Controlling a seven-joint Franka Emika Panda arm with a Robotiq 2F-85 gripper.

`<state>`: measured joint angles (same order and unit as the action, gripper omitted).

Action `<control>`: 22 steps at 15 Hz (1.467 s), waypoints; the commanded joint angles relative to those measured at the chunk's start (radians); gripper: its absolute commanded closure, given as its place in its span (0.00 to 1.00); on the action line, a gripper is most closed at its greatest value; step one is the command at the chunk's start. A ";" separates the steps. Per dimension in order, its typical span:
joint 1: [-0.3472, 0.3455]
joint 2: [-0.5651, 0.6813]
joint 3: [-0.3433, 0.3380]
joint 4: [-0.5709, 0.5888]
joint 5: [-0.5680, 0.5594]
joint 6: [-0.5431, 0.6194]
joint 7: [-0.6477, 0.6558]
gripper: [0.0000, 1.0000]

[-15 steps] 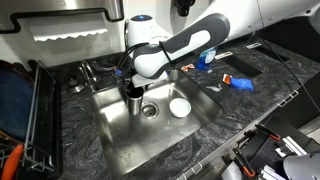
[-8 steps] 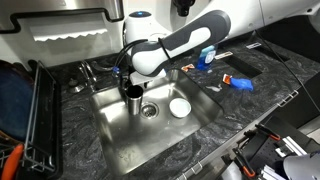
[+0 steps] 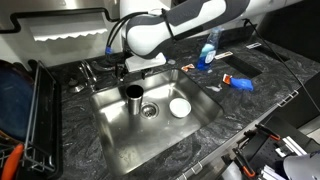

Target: Put the silver cup under the faucet head, open the tap using the faucet handle on the right and then close it

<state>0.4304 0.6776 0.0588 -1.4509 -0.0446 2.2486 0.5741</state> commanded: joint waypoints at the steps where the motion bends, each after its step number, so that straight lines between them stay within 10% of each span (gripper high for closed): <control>1: -0.008 -0.061 0.021 0.004 0.006 -0.091 -0.038 0.00; 8: -0.030 -0.176 0.085 -0.011 0.053 -0.310 -0.163 0.00; 22: -0.023 -0.354 0.059 -0.088 -0.149 -0.372 -0.076 0.00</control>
<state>0.4201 0.3751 0.1197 -1.4645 -0.1460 1.8600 0.4889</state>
